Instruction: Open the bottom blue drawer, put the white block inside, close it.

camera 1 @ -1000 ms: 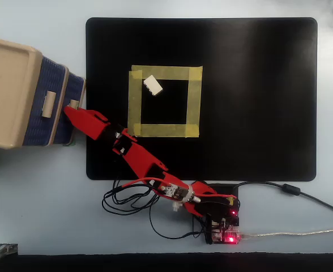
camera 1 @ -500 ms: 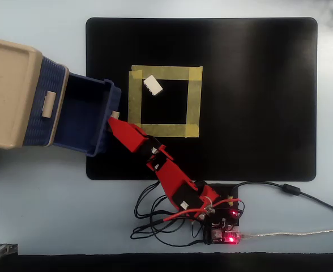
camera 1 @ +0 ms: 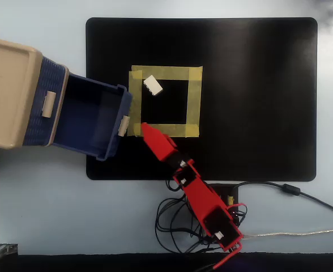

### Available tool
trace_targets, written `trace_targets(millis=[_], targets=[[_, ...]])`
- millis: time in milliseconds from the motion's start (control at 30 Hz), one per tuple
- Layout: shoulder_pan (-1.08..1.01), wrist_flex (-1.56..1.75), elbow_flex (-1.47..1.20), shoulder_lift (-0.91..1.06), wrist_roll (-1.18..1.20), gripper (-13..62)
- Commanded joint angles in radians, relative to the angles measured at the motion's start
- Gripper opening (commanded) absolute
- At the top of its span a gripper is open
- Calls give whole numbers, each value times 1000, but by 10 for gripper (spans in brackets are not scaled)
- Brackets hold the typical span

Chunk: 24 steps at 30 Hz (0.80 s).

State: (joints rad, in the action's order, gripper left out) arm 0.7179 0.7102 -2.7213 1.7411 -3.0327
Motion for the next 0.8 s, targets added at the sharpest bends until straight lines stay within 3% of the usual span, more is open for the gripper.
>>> trace_targets(millis=[0, 167, 267, 367, 467, 767], targets=[[-26, -110, 11, 172, 83, 335], [-89, -1020, 319, 476, 400, 334], [-173, -1647, 785, 373, 736, 334], [-261, -2008, 1241, 166, 1127, 335], [-302, -2072, 1428, 32, 1393, 336], [-288, -2028, 1669, -305, 1459, 333]])
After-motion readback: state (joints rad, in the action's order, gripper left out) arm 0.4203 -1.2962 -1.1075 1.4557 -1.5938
